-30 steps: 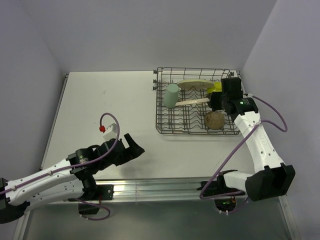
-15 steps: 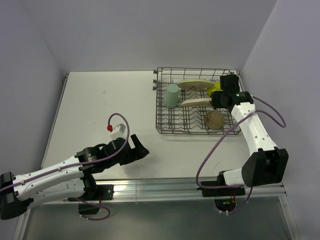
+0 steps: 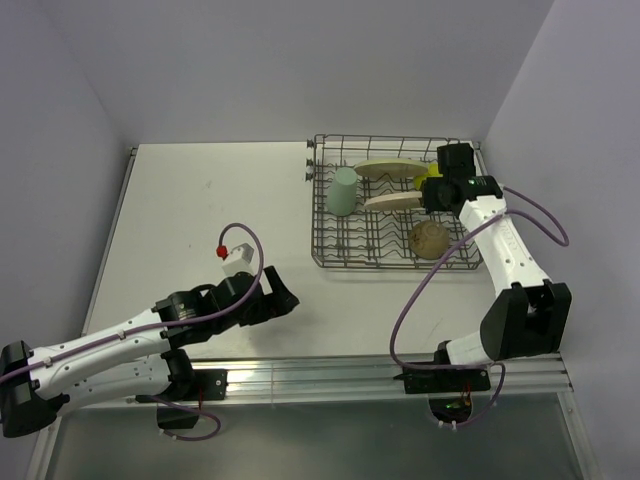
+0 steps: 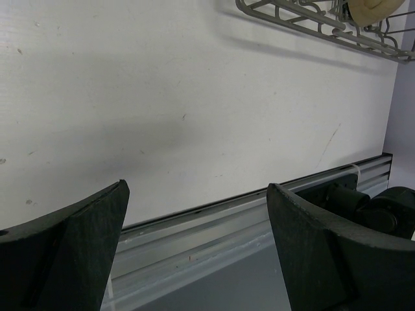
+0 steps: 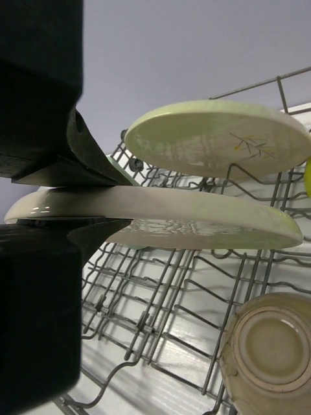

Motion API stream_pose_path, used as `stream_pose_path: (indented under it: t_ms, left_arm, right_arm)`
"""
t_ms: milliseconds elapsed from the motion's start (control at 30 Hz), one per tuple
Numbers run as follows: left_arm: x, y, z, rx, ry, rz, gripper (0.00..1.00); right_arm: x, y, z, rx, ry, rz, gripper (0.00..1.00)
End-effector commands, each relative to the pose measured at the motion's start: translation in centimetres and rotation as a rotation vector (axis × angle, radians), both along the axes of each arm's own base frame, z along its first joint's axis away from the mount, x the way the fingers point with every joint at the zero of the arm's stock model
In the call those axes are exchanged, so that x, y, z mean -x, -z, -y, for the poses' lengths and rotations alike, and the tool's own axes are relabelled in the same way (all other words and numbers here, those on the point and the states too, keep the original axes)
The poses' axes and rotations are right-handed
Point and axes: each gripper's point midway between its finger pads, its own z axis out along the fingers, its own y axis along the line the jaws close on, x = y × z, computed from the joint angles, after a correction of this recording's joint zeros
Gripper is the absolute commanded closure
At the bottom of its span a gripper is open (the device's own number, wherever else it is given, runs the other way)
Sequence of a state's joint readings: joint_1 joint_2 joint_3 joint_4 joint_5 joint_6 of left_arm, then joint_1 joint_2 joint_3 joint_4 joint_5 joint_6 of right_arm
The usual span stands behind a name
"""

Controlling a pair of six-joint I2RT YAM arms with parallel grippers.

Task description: Load the mixed dishes into the dish rack

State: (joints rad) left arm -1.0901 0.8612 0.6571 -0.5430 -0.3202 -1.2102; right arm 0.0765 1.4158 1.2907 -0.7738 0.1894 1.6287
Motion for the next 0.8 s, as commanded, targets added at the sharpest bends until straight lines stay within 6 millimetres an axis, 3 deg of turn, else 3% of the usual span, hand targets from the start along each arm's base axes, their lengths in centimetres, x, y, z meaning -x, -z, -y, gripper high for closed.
stream_pose_path:
  t_ms: [0,267,667,767]
  left_arm:
    - [-0.8,-2.1,0.3,0.028,-0.003,0.052,0.06]
    - [-0.8,-2.2,0.1,0.028,-0.004,0.055,0.06]
    - [-0.7,-1.9,0.3,0.034,0.001,0.039,0.06]
    - [-0.7,-2.1,0.5,0.045,0.003,0.040,0.06]
  right_arm:
    - [-3.5,-5.0,1.0,0.009,0.048,0.180,1.00]
    - [-4.6,-3.3,0.8,0.051,0.015,0.140,1.00]
    - [-5.5,-2.7,-1.1,0.084,-0.029,0.151,1.00]
    - [-5.7,-2.5,-2.0,0.085,-0.046,0.143,0.93]
